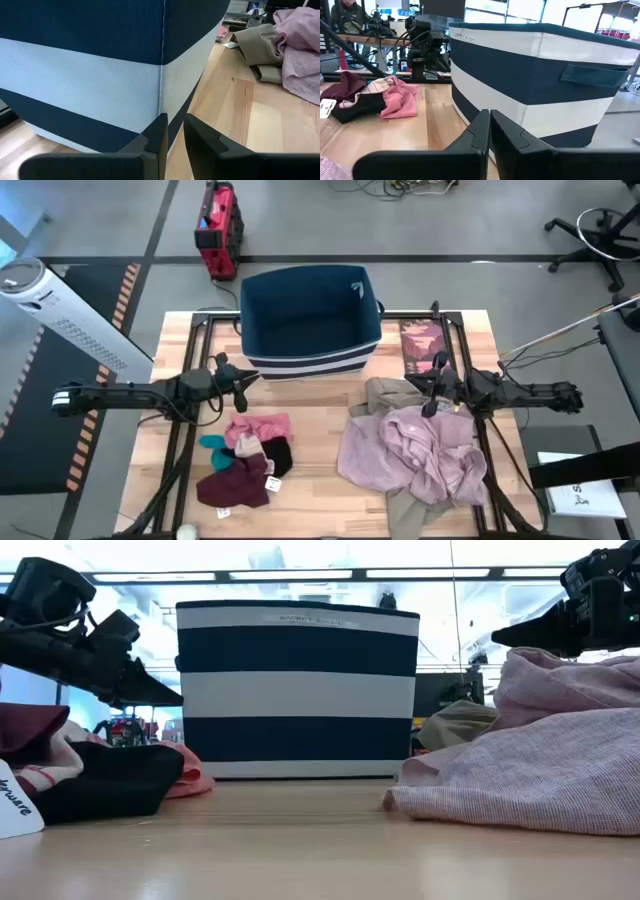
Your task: Sort clothes
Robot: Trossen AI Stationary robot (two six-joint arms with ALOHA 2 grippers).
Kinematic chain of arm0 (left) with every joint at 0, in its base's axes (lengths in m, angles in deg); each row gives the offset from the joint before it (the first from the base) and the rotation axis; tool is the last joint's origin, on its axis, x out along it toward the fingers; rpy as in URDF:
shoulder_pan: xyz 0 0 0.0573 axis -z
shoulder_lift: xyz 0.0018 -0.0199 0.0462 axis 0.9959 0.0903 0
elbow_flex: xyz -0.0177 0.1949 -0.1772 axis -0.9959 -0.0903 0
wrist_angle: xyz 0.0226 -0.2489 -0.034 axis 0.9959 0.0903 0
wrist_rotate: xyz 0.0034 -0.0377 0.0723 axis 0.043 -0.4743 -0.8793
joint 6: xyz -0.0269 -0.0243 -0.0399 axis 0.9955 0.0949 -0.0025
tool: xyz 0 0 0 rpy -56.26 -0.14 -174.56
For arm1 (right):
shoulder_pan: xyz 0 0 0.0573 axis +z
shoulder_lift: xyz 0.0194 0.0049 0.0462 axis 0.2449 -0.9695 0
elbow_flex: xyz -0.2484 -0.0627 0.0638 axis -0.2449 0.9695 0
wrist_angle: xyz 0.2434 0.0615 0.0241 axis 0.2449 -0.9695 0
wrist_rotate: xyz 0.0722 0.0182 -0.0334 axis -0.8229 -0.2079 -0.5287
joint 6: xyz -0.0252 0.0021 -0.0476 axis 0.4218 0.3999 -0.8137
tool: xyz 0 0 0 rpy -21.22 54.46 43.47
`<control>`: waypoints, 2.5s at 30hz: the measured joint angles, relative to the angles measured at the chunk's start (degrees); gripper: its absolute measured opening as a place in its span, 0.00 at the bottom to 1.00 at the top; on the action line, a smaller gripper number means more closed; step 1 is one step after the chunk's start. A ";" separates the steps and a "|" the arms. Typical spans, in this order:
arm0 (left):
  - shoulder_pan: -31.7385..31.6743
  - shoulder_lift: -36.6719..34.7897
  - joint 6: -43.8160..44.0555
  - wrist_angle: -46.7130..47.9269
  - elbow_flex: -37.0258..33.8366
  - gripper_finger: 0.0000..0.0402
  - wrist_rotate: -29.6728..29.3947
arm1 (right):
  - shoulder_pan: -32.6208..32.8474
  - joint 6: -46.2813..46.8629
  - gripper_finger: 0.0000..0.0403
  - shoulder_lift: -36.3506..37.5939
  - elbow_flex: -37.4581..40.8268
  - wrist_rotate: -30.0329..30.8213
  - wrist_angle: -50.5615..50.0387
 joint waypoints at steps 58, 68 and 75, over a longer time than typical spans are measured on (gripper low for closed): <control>-0.01 -0.02 0.01 0.02 0.02 0.12 0.00 | 0.02 9.32 0.00 -0.87 -0.66 -4.47 8.68; -0.01 -0.02 0.00 0.02 0.02 0.12 0.00 | 0.02 12.16 0.15 -14.20 -13.21 -11.01 1.63; -0.01 -0.01 0.01 0.02 0.00 0.12 0.00 | 0.60 14.34 0.35 -32.01 -27.27 -13.53 -12.47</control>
